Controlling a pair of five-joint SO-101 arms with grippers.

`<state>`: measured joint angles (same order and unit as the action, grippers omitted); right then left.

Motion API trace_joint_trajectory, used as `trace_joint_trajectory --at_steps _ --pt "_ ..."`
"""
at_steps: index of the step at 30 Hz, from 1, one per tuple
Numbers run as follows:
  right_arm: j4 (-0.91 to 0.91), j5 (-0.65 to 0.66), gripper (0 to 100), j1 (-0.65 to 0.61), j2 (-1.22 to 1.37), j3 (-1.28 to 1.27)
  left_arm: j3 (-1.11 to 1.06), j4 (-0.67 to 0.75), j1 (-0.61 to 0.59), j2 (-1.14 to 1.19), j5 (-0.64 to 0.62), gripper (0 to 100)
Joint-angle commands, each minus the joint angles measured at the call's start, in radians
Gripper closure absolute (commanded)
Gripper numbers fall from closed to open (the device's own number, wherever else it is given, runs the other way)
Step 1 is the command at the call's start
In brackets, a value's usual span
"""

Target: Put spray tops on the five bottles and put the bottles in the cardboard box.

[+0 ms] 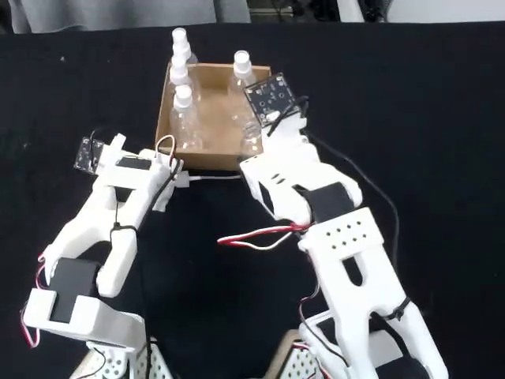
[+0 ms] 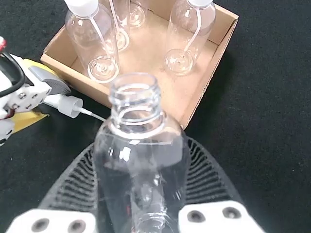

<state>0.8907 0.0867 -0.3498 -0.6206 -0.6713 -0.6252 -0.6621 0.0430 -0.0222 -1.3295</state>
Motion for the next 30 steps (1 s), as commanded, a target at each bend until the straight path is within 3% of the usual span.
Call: trace_joint_trajectory --at_steps 1,30 --pt "-0.035 -0.006 95.6 0.015 -0.041 0.015 0.007 0.011 -0.028 -0.005 -0.012 83" --pt "-0.037 -0.006 95.6 0.017 -0.041 0.013 -0.001 0.002 0.001 0.044 -0.008 83"
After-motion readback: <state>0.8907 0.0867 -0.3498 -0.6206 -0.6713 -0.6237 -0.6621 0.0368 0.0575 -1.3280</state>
